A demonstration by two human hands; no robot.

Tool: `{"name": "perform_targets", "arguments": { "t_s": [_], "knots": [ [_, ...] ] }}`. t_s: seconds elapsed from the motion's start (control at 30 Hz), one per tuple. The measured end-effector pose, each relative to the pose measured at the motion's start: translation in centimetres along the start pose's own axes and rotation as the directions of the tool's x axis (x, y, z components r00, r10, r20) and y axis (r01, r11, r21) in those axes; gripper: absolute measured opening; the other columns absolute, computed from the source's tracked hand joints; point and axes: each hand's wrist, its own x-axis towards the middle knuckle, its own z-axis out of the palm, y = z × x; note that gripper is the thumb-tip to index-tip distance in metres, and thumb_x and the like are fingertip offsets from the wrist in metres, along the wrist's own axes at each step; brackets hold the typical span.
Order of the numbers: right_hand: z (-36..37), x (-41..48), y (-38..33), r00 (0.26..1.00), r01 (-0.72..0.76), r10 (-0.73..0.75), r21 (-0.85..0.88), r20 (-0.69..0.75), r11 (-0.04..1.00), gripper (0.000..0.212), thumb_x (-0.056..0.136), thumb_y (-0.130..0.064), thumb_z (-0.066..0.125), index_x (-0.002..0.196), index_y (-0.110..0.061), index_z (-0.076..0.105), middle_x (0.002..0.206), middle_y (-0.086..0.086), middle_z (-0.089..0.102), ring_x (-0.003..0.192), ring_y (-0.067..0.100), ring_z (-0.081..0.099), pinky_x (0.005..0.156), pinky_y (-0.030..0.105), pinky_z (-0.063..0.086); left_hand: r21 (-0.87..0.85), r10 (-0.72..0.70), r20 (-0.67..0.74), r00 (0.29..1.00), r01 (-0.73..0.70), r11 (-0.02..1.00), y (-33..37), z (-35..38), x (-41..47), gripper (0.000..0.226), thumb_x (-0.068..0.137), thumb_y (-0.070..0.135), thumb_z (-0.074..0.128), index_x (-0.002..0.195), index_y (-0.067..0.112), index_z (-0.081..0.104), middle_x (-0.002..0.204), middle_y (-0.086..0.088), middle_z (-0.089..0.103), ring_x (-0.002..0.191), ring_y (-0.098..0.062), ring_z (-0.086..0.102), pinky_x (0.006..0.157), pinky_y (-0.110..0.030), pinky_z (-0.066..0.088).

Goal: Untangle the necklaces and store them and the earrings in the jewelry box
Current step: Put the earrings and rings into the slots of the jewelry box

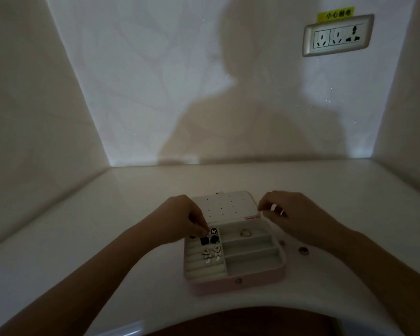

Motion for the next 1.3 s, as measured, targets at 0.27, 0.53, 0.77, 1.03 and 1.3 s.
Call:
{"name": "perform_targets", "arguments": {
  "t_s": [0.27, 0.53, 0.77, 1.03, 1.3],
  "knots": [
    [-6.0, -1.3, 4.7, 0.791, -0.479, 0.479, -0.101, 0.381, 0.872, 0.072, 0.054, -0.058, 0.079, 0.115, -0.038, 0.046, 0.104, -0.013, 0.052, 0.086, 0.005, 0.056, 0.066, 0.019, 0.044, 0.026, 0.209, -0.019, 0.978, -0.208, 0.978, 3.1, 0.2, 3.8, 0.013, 0.085, 0.033, 0.063, 0.095, 0.025, 0.066, 0.081, 0.021, 0.056, 0.073, 0.002, 0.057, 0.063, -0.009, 0.042],
    [-5.2, -1.0, 5.1, 0.807, -0.395, 0.433, -0.178, 0.402, 0.901, 0.038, 0.069, -0.044, 0.079, 0.100, -0.034, 0.060, 0.098, -0.012, 0.054, 0.079, 0.002, 0.050, 0.063, 0.019, 0.038, 0.042, 0.439, 0.177, 0.881, -0.452, 0.891, 8.9, 3.0, 9.3, 0.027, 0.083, 0.020, 0.069, 0.110, 0.021, 0.066, 0.104, 0.007, 0.062, 0.094, -0.003, 0.055, 0.073, -0.006, 0.038],
    [-5.4, -1.0, 5.2, 0.824, -0.390, 0.412, -0.138, 0.388, 0.910, 0.010, 0.075, -0.023, 0.077, 0.077, -0.027, 0.068, 0.083, -0.007, 0.069, 0.073, 0.004, 0.061, 0.063, 0.016, 0.044, 0.148, 0.369, 0.372, 0.852, -0.447, 0.882, 10.6, 5.1, 12.7, 0.031, 0.077, 0.025, 0.075, 0.106, 0.017, 0.068, 0.105, 0.003, 0.066, 0.086, -0.005, 0.055, 0.069, -0.010, 0.036],
    [-6.2, -1.2, 5.5, 0.802, -0.436, 0.453, -0.137, 0.388, 0.889, 0.011, 0.075, -0.017, 0.077, 0.085, -0.017, 0.072, 0.071, -0.010, 0.063, 0.058, 0.000, 0.057, 0.050, 0.009, 0.040, 0.054, 0.325, 0.442, 0.836, -0.387, 0.921, 10.8, 4.9, 13.9, 0.026, 0.081, 0.017, 0.070, 0.107, 0.019, 0.069, 0.105, 0.006, 0.066, 0.092, -0.007, 0.059, 0.081, -0.019, 0.045],
    [-5.9, -1.3, 5.4, 0.815, -0.416, 0.445, -0.160, 0.371, 0.895, 0.011, 0.077, -0.015, 0.075, 0.085, -0.017, 0.068, 0.069, -0.011, 0.057, 0.060, 0.000, 0.054, 0.050, 0.010, 0.038, 0.073, 0.288, 0.362, 0.887, -0.335, 0.939, 11.2, 6.0, 14.1, 0.018, 0.080, 0.025, 0.072, 0.095, 0.016, 0.072, 0.105, 0.001, 0.068, 0.092, -0.010, 0.058, 0.079, -0.021, 0.044]
  ]
}}
